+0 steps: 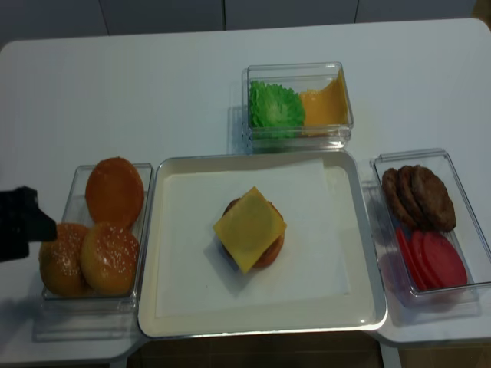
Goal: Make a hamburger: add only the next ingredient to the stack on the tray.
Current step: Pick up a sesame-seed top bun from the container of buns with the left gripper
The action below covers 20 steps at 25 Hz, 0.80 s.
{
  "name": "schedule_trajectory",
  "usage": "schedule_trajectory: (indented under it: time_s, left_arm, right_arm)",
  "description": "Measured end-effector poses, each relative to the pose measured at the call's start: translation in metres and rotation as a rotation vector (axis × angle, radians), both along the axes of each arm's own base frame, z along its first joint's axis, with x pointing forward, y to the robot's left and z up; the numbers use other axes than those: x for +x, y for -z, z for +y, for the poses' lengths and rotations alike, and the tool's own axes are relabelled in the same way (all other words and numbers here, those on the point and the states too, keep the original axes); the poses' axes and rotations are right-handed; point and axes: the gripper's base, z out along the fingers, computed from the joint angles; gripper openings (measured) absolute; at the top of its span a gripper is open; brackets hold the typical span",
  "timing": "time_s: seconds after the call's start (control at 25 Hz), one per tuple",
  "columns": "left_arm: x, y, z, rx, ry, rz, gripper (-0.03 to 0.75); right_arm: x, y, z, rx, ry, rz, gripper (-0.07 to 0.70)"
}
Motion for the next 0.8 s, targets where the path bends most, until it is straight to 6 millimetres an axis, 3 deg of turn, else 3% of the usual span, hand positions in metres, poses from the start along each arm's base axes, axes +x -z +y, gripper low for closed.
schedule_trajectory:
  time_s: [0.28, 0.8]
  left_arm:
    - [0.011, 0.019, 0.004, -0.013, 0.071, 0.047, 0.406]
    - [0.017, 0.026, 0.006, -0.016, 0.121, 0.056, 0.389]
  right_arm:
    - [0.0, 0.0, 0.0, 0.0, 0.0, 0.0, 0.499]
    - [0.0, 0.0, 0.0, 0.0, 0.002, 0.0, 0.499]
